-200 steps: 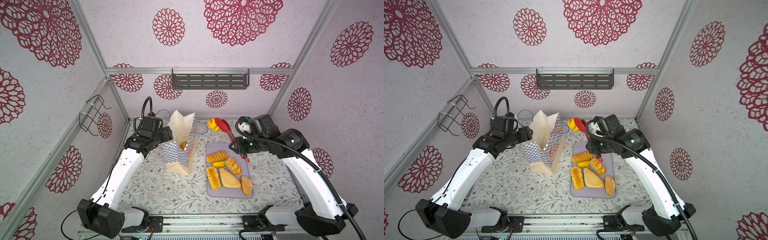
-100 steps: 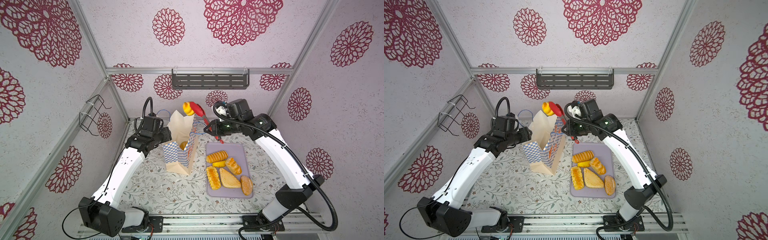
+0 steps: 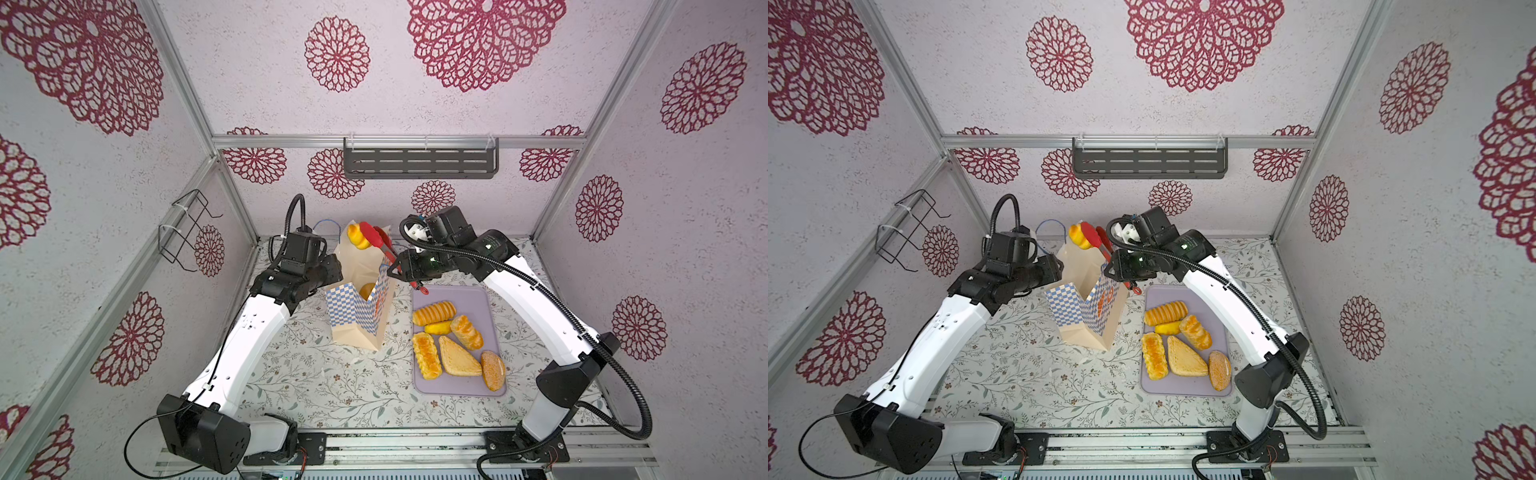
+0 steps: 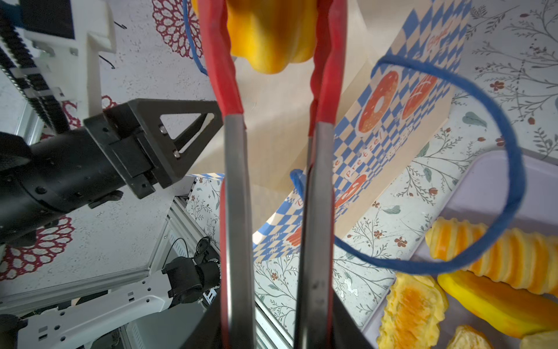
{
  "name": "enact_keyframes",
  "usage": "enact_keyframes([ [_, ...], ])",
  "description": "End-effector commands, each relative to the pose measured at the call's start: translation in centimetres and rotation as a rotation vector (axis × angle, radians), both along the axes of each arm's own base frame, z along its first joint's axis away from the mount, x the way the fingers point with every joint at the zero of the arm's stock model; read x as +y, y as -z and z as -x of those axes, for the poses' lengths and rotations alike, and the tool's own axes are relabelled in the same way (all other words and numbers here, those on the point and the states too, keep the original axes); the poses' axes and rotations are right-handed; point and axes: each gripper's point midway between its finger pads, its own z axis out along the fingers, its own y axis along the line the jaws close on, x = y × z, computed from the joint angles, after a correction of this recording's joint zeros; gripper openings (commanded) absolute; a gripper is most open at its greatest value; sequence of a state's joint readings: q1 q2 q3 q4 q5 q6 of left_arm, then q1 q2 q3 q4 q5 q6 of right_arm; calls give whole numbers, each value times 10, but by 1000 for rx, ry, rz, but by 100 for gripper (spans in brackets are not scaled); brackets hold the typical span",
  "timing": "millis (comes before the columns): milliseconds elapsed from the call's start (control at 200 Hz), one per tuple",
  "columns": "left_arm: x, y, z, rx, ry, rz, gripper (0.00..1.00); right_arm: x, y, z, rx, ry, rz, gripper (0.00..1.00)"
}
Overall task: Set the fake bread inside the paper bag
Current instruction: 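Open the tongs to drop the yellow bun into the bag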
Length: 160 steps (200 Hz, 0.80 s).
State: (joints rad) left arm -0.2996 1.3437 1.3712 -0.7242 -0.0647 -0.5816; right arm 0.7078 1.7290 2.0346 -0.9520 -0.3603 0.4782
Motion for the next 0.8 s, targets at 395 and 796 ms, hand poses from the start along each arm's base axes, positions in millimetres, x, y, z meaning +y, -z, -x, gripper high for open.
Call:
enact_keyframes([
  [395, 5, 1, 1, 5, -17, -5, 58, -5, -40, 3, -113, -7, -54, 55],
  [796, 7, 1, 2, 6, -17, -17, 50, -22, -56, -3, -157, 42, -56, 51],
])
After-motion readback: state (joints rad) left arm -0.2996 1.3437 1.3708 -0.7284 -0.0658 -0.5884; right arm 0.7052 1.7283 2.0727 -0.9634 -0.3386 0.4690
